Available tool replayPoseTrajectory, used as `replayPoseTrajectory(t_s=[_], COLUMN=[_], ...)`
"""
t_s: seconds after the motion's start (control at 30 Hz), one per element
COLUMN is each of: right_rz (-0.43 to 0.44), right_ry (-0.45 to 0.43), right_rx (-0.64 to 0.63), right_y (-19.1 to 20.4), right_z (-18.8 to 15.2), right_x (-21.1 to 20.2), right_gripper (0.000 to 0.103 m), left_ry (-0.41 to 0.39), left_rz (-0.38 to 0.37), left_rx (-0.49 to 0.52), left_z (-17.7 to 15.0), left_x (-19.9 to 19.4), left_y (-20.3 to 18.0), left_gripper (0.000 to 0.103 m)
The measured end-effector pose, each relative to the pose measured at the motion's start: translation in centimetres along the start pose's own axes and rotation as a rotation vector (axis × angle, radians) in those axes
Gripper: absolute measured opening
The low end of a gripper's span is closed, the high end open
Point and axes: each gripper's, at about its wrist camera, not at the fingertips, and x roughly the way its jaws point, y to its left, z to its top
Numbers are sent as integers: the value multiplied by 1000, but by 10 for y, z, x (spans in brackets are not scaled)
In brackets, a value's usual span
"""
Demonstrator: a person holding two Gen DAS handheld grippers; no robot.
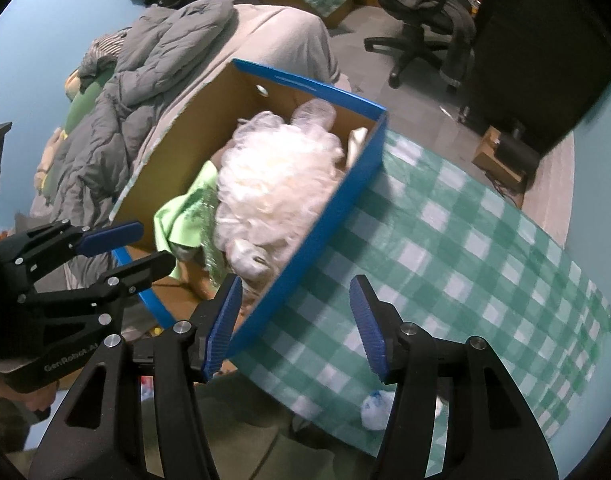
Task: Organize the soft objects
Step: 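Move the left gripper to the white plastic bundle while the right gripper reaches the black glove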
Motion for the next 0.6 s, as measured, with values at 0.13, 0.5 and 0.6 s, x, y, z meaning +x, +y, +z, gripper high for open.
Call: replayPoseTrajectory(t_s=[0.13, 0.5, 0.6], right_rz=[-13, -56, -66], right_ry=[-1, 22, 31], right_rx=[29, 137, 178], right_y=[-17, -74, -92], right_z=[-11, -48, -58], right_x=[-8, -21, -23], right_gripper=[57, 57, 57], left_ry=[5, 30, 42], left_rz=[-15, -49, -57], left_rx=[35, 136, 170], left_z=[0, -1, -2], left_x=[2, 14, 17], left_y=[-21, -78, -95], left_gripper=[43, 49, 49])
